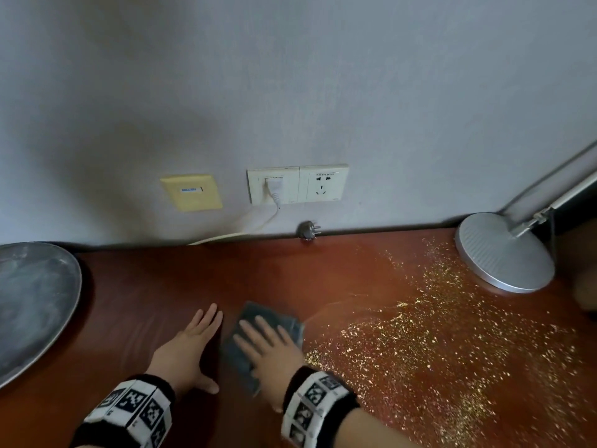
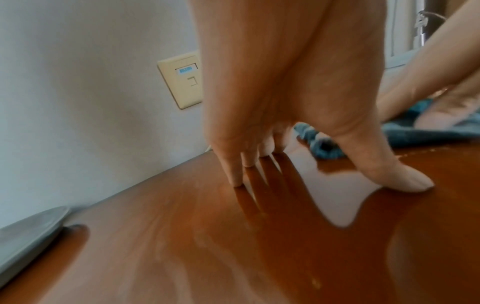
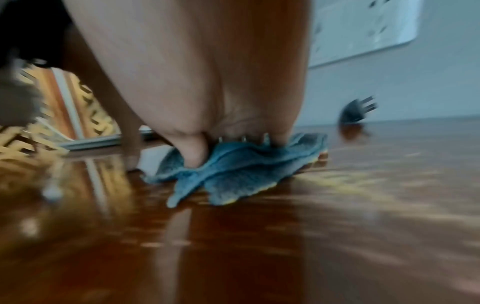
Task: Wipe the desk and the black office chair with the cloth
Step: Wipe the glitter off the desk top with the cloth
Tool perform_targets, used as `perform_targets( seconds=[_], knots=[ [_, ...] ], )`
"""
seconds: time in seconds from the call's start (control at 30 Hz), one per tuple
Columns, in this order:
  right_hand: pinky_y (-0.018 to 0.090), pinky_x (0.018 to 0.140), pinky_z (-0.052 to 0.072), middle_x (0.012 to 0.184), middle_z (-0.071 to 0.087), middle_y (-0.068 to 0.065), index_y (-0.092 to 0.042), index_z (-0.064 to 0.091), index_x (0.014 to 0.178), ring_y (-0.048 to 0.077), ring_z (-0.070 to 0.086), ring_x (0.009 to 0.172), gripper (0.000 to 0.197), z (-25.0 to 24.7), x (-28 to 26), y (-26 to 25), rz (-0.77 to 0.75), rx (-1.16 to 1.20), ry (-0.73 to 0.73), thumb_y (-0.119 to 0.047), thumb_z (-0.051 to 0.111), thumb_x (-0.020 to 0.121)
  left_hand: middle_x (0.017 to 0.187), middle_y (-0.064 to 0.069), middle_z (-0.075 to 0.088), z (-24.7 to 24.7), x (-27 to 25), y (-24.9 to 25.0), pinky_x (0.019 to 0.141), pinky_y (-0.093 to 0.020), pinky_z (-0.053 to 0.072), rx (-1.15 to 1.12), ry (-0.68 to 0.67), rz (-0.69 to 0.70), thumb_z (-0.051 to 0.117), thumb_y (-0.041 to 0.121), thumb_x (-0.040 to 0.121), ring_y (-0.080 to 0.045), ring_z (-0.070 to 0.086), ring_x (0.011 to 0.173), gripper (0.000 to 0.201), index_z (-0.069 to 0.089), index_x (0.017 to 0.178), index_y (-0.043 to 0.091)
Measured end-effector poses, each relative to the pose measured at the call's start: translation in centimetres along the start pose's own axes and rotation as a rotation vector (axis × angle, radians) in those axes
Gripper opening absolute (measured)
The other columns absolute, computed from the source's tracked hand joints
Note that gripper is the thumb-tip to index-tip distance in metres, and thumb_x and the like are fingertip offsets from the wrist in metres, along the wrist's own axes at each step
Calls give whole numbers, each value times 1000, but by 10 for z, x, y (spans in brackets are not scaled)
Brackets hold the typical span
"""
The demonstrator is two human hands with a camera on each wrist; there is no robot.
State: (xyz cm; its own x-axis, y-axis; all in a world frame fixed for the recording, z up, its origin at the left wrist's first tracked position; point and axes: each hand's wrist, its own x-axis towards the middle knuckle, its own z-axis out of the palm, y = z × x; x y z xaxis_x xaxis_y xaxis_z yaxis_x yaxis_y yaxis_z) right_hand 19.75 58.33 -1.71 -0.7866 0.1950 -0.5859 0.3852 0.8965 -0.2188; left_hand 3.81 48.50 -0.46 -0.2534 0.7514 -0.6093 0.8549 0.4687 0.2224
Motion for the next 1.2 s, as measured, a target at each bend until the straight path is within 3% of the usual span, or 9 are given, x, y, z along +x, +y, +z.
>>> perform_targets(
  seconds=[0.2,0.3,0.4,0.47,0.63,0.7,0.93,1.1,1.2],
  knots=[
    [47,118,4,152,-28,-1,-21,-17,148,26,-18,143,68,-16,-44,129,509,183,89,-28,33,101,148,11,-33,0,-6,8,118,-35,22,20,-21,-26,80,44,68,-14,-20,144,129,-18,149,21],
    [49,117,0,152,-28,0,-20,-16,148,30,-21,141,78,-17,-32,92,429,189,79,-27,43,98,147,8,-35,0,-7,13,117,-33,23,37,-15,-38,80,42,69,-15,-20,144,129,-19,148,19],
    [48,115,-7,153,-26,-3,-23,-12,149,26,-25,141,77,-4,-10,3,109,89,-22,-33,44,97,148,7,-34,2,-8,11,117,-32,23,30,-18,-31,79,43,70,-15,-19,144,127,-17,149,18],
    [45,115,-7,154,-25,-5,-25,-10,149,22,-24,141,74,1,-7,-16,18,33,-50,-32,43,98,153,6,-30,4,-11,5,116,-32,25,15,-21,-22,79,44,70,-14,-19,144,125,-15,150,20],
    [46,116,2,156,-21,-3,-24,-11,149,24,-16,143,70,-19,-28,94,343,65,26,-32,38,100,152,10,-30,14,-26,-2,114,-33,30,11,-14,-43,77,46,72,-14,-17,145,122,-16,150,24],
    [44,117,3,154,-25,-3,-23,-13,149,26,-19,143,70,-22,-31,98,368,116,19,-29,36,101,153,9,-30,15,-28,0,113,-35,31,15,-9,-54,77,46,71,-16,-15,146,124,-17,149,24],
    [47,116,-6,155,-21,-7,-26,-4,150,22,-23,141,65,28,-31,-55,-142,-56,-115,-27,37,100,154,5,-29,15,-28,0,112,-30,33,54,-12,-40,82,37,68,-15,-18,144,128,-15,150,21],
    [52,116,3,154,-25,-6,-30,-12,148,24,-19,143,80,19,-49,49,169,0,0,-40,46,95,151,10,-31,16,-33,-1,115,-35,29,27,-48,-60,82,39,68,-13,-20,144,128,-16,149,24],
    [53,116,4,152,-29,-4,-32,-18,146,25,-21,142,83,10,-73,103,369,54,-45,-45,45,94,152,8,-30,17,-35,0,115,-37,25,27,-44,-69,80,39,70,-15,-19,144,126,-16,149,24]
  ],
)
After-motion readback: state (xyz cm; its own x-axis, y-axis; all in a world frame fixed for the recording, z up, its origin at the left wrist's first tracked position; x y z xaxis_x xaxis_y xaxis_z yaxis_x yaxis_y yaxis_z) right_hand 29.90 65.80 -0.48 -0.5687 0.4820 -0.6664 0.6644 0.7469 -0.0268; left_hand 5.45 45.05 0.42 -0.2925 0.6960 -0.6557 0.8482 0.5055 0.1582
